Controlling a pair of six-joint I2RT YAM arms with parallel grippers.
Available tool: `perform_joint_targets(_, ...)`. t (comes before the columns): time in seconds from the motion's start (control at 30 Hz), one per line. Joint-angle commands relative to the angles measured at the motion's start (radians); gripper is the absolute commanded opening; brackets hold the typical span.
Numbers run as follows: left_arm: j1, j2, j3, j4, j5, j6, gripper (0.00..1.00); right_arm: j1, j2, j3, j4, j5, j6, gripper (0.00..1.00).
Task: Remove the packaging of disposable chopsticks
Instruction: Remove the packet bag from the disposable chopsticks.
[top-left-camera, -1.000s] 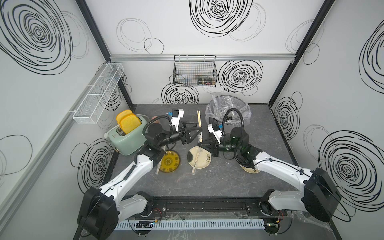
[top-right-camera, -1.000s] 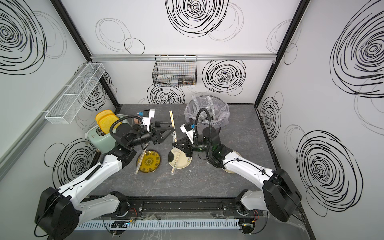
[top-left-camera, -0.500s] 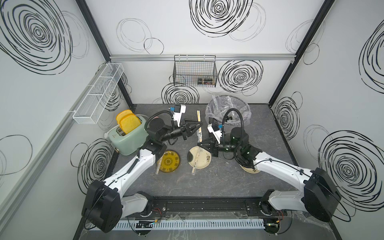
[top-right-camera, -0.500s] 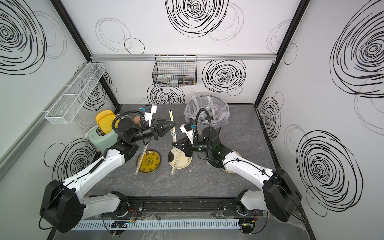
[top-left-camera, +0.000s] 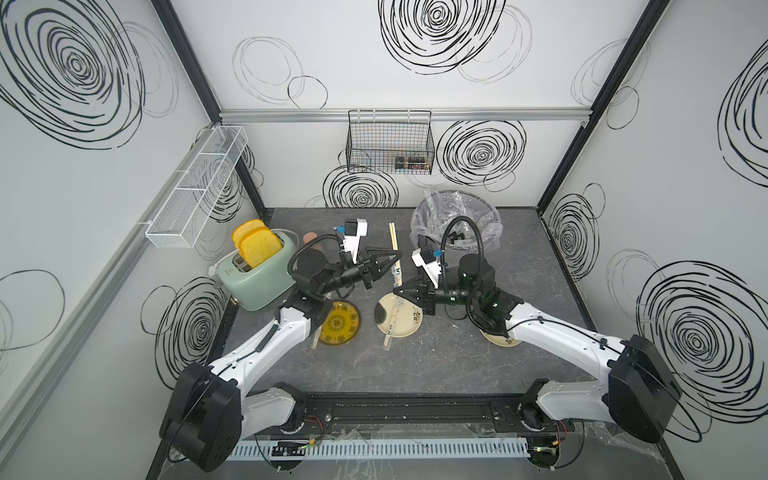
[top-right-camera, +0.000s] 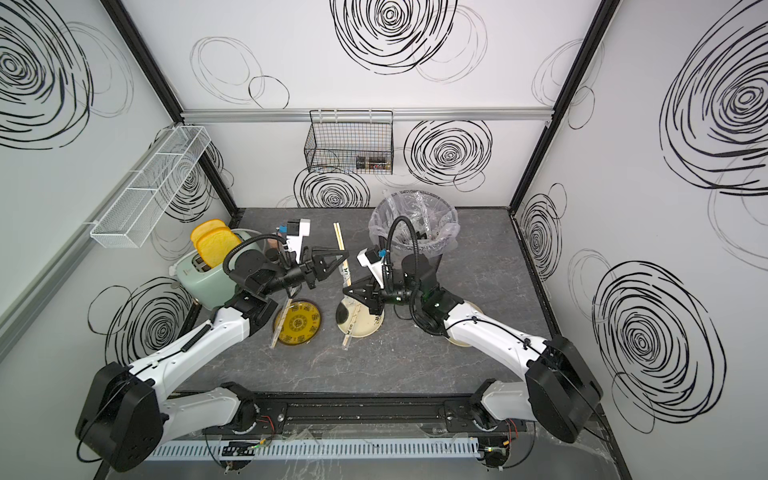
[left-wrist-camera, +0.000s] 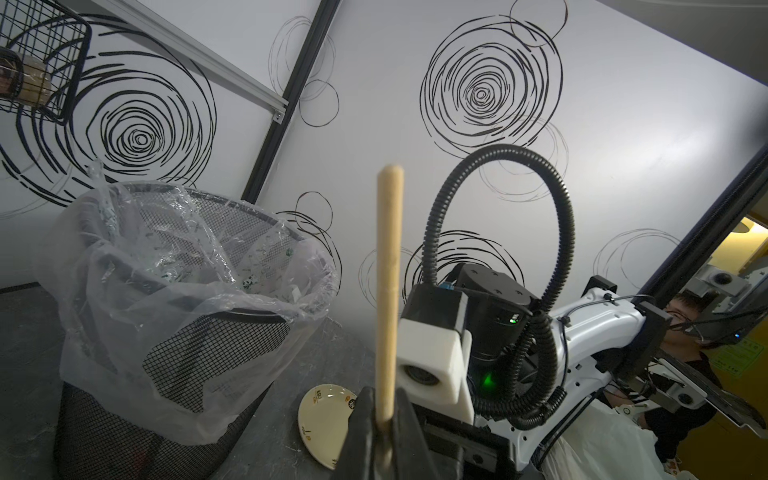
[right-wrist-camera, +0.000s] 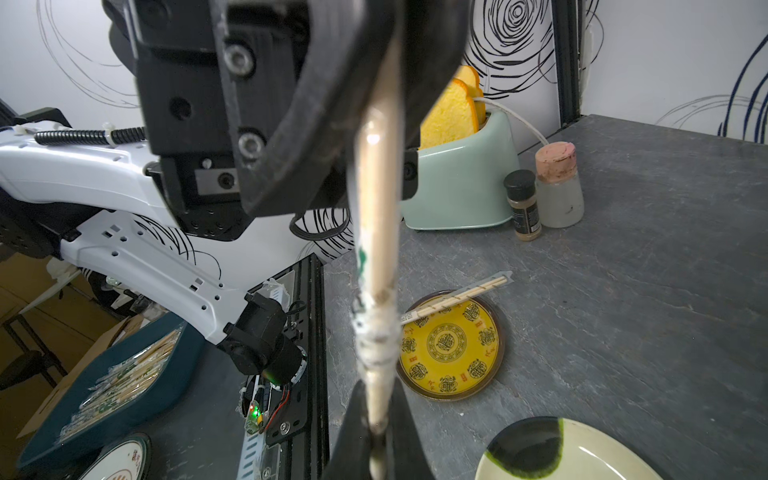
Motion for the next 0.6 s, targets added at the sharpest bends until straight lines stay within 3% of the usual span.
perform_joint_targets(0.0,-0.036,-0.006,-0.048,0.010,0.038,-0.047,0.10,-0.003,-0.003,0.071,0.102,0.027,-0.022,0.00)
perform_joint_targets(0.57,-0.086,-0.038,-0.151,0.032,-0.004,-0.053,0.12,-0.002,-0.001,0.097,0.121,0.043,-0.021,0.00)
